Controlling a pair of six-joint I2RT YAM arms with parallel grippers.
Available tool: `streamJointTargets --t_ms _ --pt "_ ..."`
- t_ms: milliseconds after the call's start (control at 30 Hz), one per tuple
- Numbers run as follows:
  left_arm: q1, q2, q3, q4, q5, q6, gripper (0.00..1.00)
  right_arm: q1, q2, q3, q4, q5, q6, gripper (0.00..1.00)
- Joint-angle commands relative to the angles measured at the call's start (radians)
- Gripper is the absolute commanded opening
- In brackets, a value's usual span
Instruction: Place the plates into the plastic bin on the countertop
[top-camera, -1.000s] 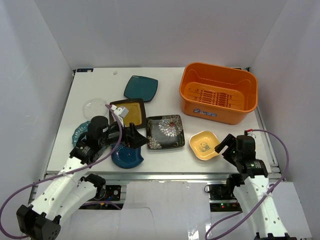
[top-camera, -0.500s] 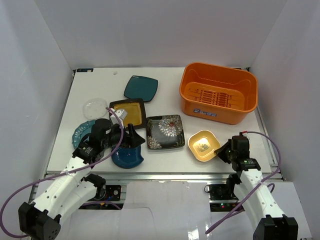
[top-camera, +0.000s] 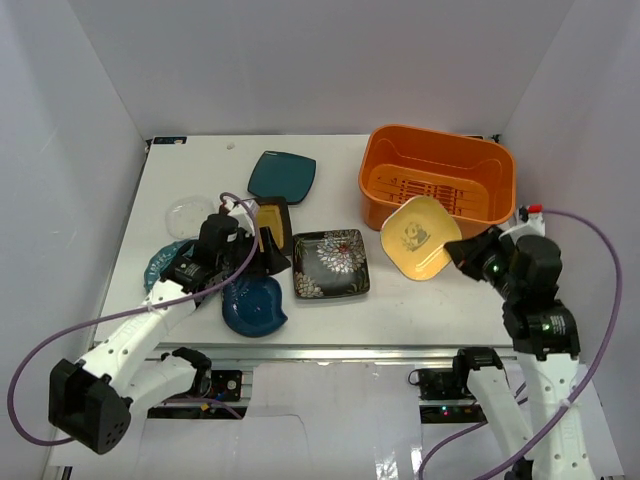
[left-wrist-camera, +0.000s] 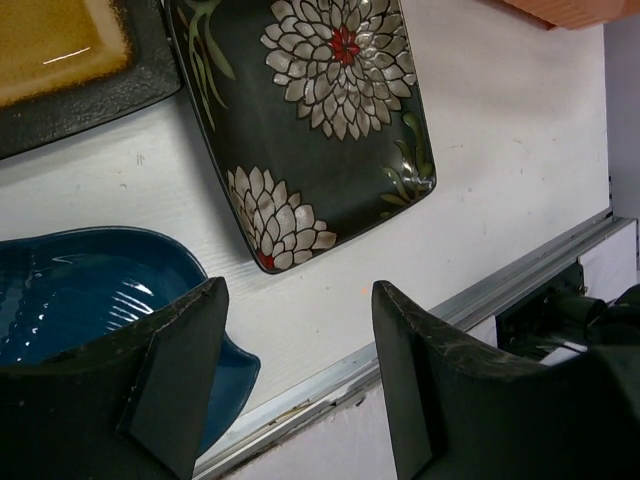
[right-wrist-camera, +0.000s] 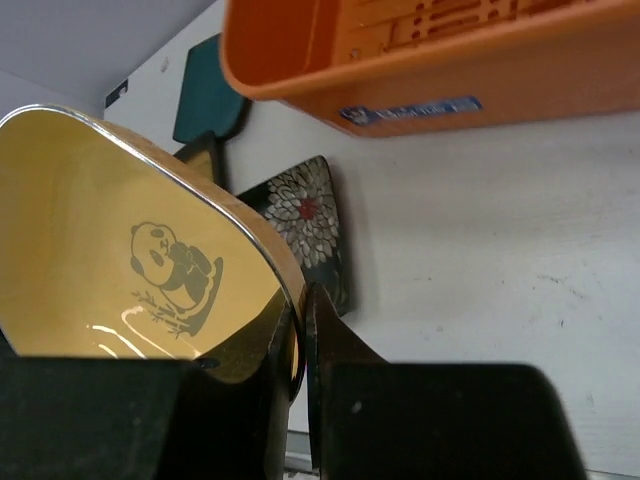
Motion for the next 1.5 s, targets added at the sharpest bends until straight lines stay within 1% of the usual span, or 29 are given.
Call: streamJointTargets --t_ms 0,67,100,133,167,200,233,267,300,400,467,600,633,667,700,733,767,833,933,1033,1067,1133,1167,1200,1233,1300,1367,1400,1467 --pt "-0.003 0.082 0.060 -0.005 0.004 -0.038 0.69 -0.006 0.186 0.231 0.124 -0.016 -0.134 0.08" --pt "-0.003 0.121 0.077 0.008 0.001 -0.055 0.69 -0.006 0.294 0.313 0.207 0.056 -0.201 0.08" --pt "-0.003 0.141 0.083 0.009 -0.006 -0.058 0.68 -0.006 0.415 0.391 0.226 0.143 -0.263 0.08" --pt "-0.005 0.170 0.085 0.018 -0.038 -0.061 0.68 -0.006 0.481 0.432 0.241 0.183 -0.294 0.08" --pt "-0.005 0.182 0.089 0.020 -0.057 -0.062 0.68 -0.006 0.609 0.475 0.247 0.215 -0.323 0.08" --pt "-0.006 0.214 0.092 0.022 -0.072 -0.065 0.68 -0.006 0.668 0.565 0.247 0.272 -0.379 0.08" --pt "-0.005 0.230 0.094 0.025 -0.091 -0.067 0.69 -0.007 0.728 0.604 0.246 0.294 -0.398 0.08" --pt "-0.006 0.245 0.103 0.026 -0.094 -0.070 0.70 -0.019 0.829 0.636 0.244 0.305 -0.409 0.08" --pt "-0.009 0.265 0.108 0.029 -0.096 -0.072 0.73 -0.027 0.871 0.663 0.241 0.299 -0.421 0.08" --pt "-0.020 0.349 0.140 0.035 -0.102 -0.066 0.75 -0.042 0.998 0.713 0.249 0.323 -0.415 0.08" --pt "-0.034 0.408 0.169 0.034 -0.118 -0.058 0.75 -0.045 1.052 0.701 0.279 0.329 -0.407 0.08" --pt "-0.055 0.488 0.221 0.035 -0.157 -0.055 0.76 -0.058 1.097 0.660 0.309 0.323 -0.395 0.08" --pt "-0.058 0.503 0.230 0.038 -0.163 -0.053 0.76 -0.061 1.115 0.657 0.307 0.317 -0.394 0.09" --pt "-0.067 0.533 0.240 0.038 -0.174 -0.052 0.76 -0.065 1.120 0.652 0.307 0.306 -0.394 0.14" --pt "-0.072 0.547 0.252 0.041 -0.183 -0.052 0.76 -0.065 1.120 0.648 0.307 0.303 -0.391 0.24" --pt "-0.077 0.563 0.255 0.045 -0.192 -0.052 0.75 -0.065 1.111 0.641 0.309 0.299 -0.386 0.55" --pt "-0.083 0.587 0.256 0.046 -0.195 -0.055 0.74 -0.078 1.102 0.628 0.309 0.286 -0.378 0.72" --pt "-0.089 0.606 0.253 0.063 -0.210 -0.064 0.72 -0.098 1.062 0.618 0.319 0.268 -0.368 0.93" --pt "-0.092 0.612 0.220 0.097 -0.252 -0.082 0.70 -0.098 1.005 0.592 0.338 0.201 -0.357 0.95" --pt "-0.092 0.600 0.162 0.166 -0.264 -0.114 0.69 -0.098 0.869 0.511 0.401 0.063 -0.315 0.95" --pt "-0.092 0.597 0.145 0.187 -0.255 -0.125 0.68 -0.096 0.838 0.479 0.451 -0.014 -0.277 0.94" --pt "-0.094 0.595 0.096 0.262 -0.206 -0.144 0.66 -0.084 0.742 0.360 0.508 -0.078 -0.245 0.94" --pt "-0.092 0.597 0.080 0.285 -0.195 -0.165 0.63 -0.079 0.709 0.318 0.554 -0.117 -0.228 0.94" --pt "-0.092 0.597 0.065 0.329 -0.186 -0.173 0.62 -0.079 0.678 0.231 0.579 -0.137 -0.196 0.94" --pt "-0.092 0.600 0.037 0.347 -0.169 -0.180 0.62 -0.041 0.619 0.188 0.602 -0.154 -0.180 0.93" --pt "-0.094 0.603 0.013 0.388 -0.158 -0.202 0.59 -0.012 0.565 0.111 0.649 -0.198 -0.138 0.93" --pt "-0.095 0.607 -0.019 0.435 -0.146 -0.222 0.57 0.051 0.493 -0.001 0.695 -0.233 -0.104 0.91" --pt "-0.097 0.609 -0.030 0.445 -0.146 -0.228 0.56 0.083 0.473 -0.038 0.730 -0.238 -0.088 0.91" --pt "-0.097 0.607 -0.058 0.489 -0.158 -0.239 0.53 0.181 0.421 -0.127 0.743 -0.222 -0.061 0.91"
